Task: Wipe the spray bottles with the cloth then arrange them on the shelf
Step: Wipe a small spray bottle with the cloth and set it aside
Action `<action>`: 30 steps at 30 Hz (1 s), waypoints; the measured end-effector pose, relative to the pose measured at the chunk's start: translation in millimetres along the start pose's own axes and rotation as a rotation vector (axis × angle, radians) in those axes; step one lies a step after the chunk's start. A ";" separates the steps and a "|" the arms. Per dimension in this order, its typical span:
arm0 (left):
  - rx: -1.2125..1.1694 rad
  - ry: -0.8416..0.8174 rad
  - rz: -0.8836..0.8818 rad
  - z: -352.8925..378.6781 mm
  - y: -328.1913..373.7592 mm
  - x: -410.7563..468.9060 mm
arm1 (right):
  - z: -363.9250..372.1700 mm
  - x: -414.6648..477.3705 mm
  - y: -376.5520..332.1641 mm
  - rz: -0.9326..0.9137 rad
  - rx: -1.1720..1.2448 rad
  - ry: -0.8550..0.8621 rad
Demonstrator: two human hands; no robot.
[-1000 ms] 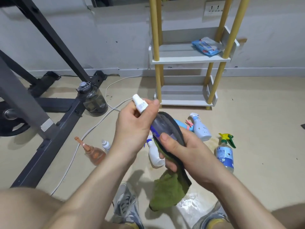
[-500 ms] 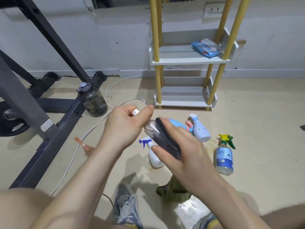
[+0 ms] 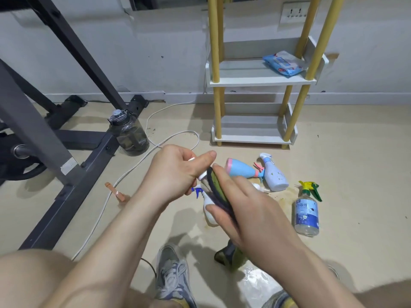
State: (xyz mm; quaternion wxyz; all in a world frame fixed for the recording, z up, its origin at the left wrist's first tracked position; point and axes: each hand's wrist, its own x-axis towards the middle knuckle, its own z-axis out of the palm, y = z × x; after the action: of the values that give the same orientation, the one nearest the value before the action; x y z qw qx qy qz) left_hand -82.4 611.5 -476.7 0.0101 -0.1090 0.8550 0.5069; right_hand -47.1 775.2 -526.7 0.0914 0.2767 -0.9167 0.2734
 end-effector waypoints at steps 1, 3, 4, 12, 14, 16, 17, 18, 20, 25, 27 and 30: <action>-0.028 -0.017 0.010 0.3 0.4 0.2 | -0.8 1.4 -1.7 0.035 0.068 -0.025; -0.126 -0.072 0.034 -2.2 3.3 1.0 | -5.3 4.2 2.7 0.065 0.296 -0.090; -0.156 -0.101 0.057 -4.2 5.3 0.5 | -8.2 6.3 6.0 0.072 0.396 -0.133; -0.167 -0.290 0.249 -11.2 8.0 -8.7 | -25.5 14.3 21.3 0.458 1.144 -0.398; -0.170 -0.275 0.245 -11.4 8.2 -8.6 | -25.5 14.2 21.2 0.472 1.234 -0.387; -0.144 -0.216 0.211 -11.1 9.0 -6.5 | -24.1 14.9 17.5 0.394 1.050 -0.262; -0.103 -0.163 0.187 -10.0 7.0 -3.4 | -22.7 14.7 15.8 0.313 0.879 -0.166; -0.054 -0.111 0.156 -8.0 3.4 -0.7 | -21.5 13.8 14.4 0.220 0.695 -0.080; 0.009 -0.002 0.082 -2.2 -0.3 2.5 | -17.6 12.0 13.0 0.079 0.381 -0.019; 0.019 0.154 -0.022 -0.5 0.8 5.3 | -5.1 4.8 0.9 0.026 0.520 -0.079; -0.029 0.166 0.003 0.0 2.8 3.7 | -4.3 8.5 0.0 0.071 0.686 0.012; -0.036 0.146 0.111 5.2 6.8 -2.3 | -5.9 14.0 -1.9 0.141 0.642 0.044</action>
State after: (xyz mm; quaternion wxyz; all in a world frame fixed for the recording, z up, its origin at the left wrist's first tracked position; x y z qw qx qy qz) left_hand -82.0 619.5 -473.0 -0.0823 -0.0982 0.8489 0.5128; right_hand -57.6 770.7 -516.4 0.0003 0.2212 -0.7984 0.5600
